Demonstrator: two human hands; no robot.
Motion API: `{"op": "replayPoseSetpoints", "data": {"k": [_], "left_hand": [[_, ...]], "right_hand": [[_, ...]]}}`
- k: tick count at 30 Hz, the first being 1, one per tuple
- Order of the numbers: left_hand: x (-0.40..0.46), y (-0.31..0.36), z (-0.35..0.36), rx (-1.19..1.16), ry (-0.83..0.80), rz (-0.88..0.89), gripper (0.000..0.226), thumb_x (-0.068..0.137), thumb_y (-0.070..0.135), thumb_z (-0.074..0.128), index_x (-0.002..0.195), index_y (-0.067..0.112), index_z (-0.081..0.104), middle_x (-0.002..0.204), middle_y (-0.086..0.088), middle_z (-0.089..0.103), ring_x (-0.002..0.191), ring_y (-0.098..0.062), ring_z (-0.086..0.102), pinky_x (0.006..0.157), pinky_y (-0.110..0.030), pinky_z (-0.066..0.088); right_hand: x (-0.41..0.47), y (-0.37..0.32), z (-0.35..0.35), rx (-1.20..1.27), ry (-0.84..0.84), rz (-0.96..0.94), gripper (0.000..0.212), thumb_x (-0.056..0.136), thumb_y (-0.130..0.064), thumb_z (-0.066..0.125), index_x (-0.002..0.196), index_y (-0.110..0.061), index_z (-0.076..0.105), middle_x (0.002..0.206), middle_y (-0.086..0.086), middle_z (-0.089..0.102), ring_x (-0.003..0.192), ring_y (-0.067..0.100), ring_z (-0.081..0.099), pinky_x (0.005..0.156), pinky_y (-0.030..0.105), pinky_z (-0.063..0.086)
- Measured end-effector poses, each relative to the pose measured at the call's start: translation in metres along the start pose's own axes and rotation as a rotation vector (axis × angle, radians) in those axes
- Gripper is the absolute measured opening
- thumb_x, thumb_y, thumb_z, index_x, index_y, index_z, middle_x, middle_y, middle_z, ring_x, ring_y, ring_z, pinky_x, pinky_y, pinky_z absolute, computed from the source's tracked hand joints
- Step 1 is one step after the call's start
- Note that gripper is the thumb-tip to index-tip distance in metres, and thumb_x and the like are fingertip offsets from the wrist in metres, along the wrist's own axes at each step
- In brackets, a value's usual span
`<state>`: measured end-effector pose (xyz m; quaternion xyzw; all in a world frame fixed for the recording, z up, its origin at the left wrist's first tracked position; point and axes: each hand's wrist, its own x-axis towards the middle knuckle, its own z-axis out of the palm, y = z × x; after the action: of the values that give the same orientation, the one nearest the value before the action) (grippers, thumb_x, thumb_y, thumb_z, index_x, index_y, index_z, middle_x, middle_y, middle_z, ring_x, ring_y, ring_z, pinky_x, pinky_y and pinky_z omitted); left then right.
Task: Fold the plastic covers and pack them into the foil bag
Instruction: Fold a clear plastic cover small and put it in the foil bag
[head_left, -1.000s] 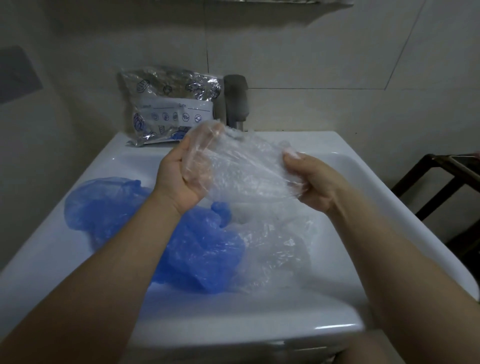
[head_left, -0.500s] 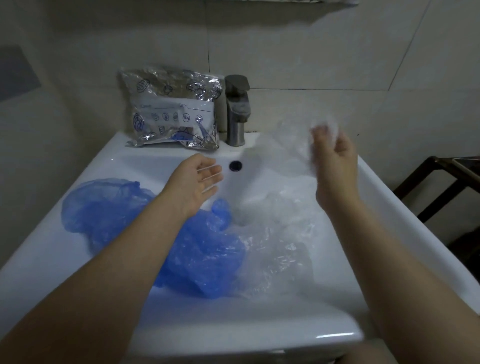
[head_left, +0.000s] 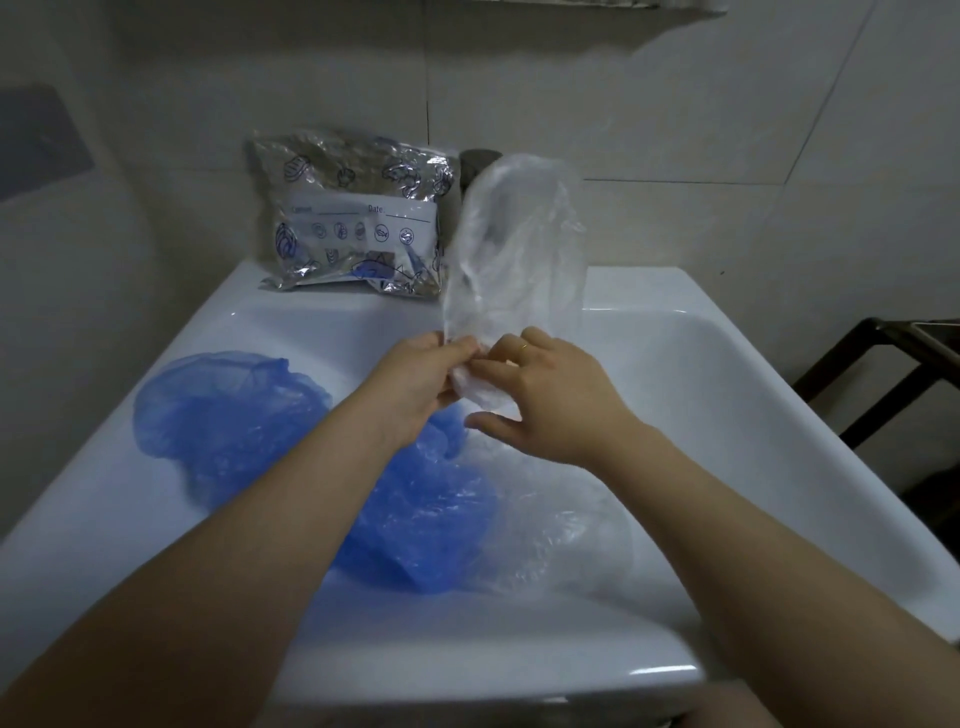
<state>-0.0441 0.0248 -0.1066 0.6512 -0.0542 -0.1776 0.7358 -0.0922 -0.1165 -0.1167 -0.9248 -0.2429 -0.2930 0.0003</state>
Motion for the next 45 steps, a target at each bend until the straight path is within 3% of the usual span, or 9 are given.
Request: {"op": "replayPoseSetpoints", "data": {"k": [3,6,11,16,28,36,39,42,45], "left_hand": [[0.0,0.006,-0.001,-0.121,0.037,0.005,0.021,0.097,0.013,0.046,0.081,0.015,0.059,0.064,0.005,0.068,0.061,-0.008,0.064,0.056,-0.019,0.052],[-0.002,0.012,0.0,-0.149,0.025,0.048,0.023,0.099,0.012,0.042,0.084,0.014,0.059,0.064,0.006,0.07,0.07,-0.011,0.064,0.072,-0.027,0.053],[-0.006,0.013,0.002,-0.152,-0.039,0.077,0.021,0.099,0.012,0.04,0.091,0.014,0.059,0.075,0.003,0.071,0.075,-0.013,0.065,0.073,-0.027,0.054],[-0.009,0.015,0.005,-0.153,-0.064,0.074,0.014,0.095,0.018,0.046,0.092,0.017,0.06,0.08,0.0,0.066,0.066,-0.011,0.064,0.063,-0.025,0.053],[-0.015,0.015,0.001,0.296,-0.044,0.075,0.016,0.097,0.016,0.044,0.085,0.018,0.054,0.051,0.0,0.065,0.043,-0.008,0.06,0.046,-0.013,0.044],[-0.015,0.023,-0.003,-0.229,-0.258,0.07,0.028,0.092,0.001,0.044,0.075,0.016,0.06,0.055,0.004,0.059,0.049,-0.008,0.052,0.049,-0.018,0.049],[-0.015,0.024,-0.006,-0.208,-0.28,0.139,0.048,0.09,0.001,0.04,0.065,0.021,0.075,0.067,-0.002,0.058,0.067,-0.015,0.046,0.06,-0.025,0.044],[-0.018,0.026,-0.011,-0.194,-0.227,0.12,0.059,0.082,-0.006,0.025,0.052,0.014,0.072,0.06,0.0,0.064,0.061,-0.015,0.053,0.063,-0.026,0.041],[-0.014,0.025,-0.017,-0.097,-0.177,0.093,0.044,0.082,0.006,0.028,0.057,0.006,0.065,0.064,-0.006,0.067,0.062,-0.018,0.061,0.066,-0.03,0.046]], "right_hand": [[0.002,-0.003,-0.006,0.275,0.12,0.201,0.042,0.087,-0.047,0.046,0.092,-0.015,0.074,0.084,0.005,0.069,0.073,0.026,0.056,0.067,0.032,0.041],[0.005,0.001,-0.009,0.361,0.31,0.658,0.019,0.087,-0.032,0.062,0.096,-0.019,0.071,0.112,0.005,0.059,0.102,0.025,0.052,0.084,0.032,0.033],[0.002,0.017,-0.017,1.323,0.056,1.26,0.048,0.082,-0.034,0.069,0.122,-0.013,0.051,0.119,0.006,0.057,0.093,0.018,0.059,0.077,0.029,0.048],[-0.001,0.022,-0.019,1.498,-0.157,1.173,0.011,0.091,-0.02,0.057,0.092,-0.009,0.059,0.075,0.005,0.064,0.049,0.009,0.051,0.046,0.017,0.038],[-0.002,0.024,-0.027,1.443,-0.152,0.972,0.011,0.097,-0.014,0.045,0.09,-0.013,0.054,0.057,0.001,0.062,0.047,0.009,0.051,0.044,0.016,0.038],[0.0,0.03,-0.03,1.749,0.101,1.031,0.038,0.094,-0.002,0.034,0.07,-0.017,0.06,0.055,-0.006,0.057,0.051,0.01,0.054,0.049,0.017,0.044],[-0.002,0.037,-0.033,1.428,0.03,1.017,0.021,0.086,-0.013,0.045,0.072,-0.02,0.059,0.067,-0.007,0.061,0.07,0.015,0.06,0.062,0.024,0.049],[-0.007,0.036,-0.046,1.782,0.116,0.977,0.029,0.06,-0.016,0.043,0.048,-0.007,0.068,0.054,0.002,0.064,0.051,0.015,0.062,0.05,0.015,0.048],[-0.011,0.043,-0.043,1.705,0.016,0.977,0.046,0.078,-0.035,0.045,0.057,-0.004,0.072,0.065,0.012,0.069,0.061,0.022,0.066,0.057,0.019,0.053]]}}
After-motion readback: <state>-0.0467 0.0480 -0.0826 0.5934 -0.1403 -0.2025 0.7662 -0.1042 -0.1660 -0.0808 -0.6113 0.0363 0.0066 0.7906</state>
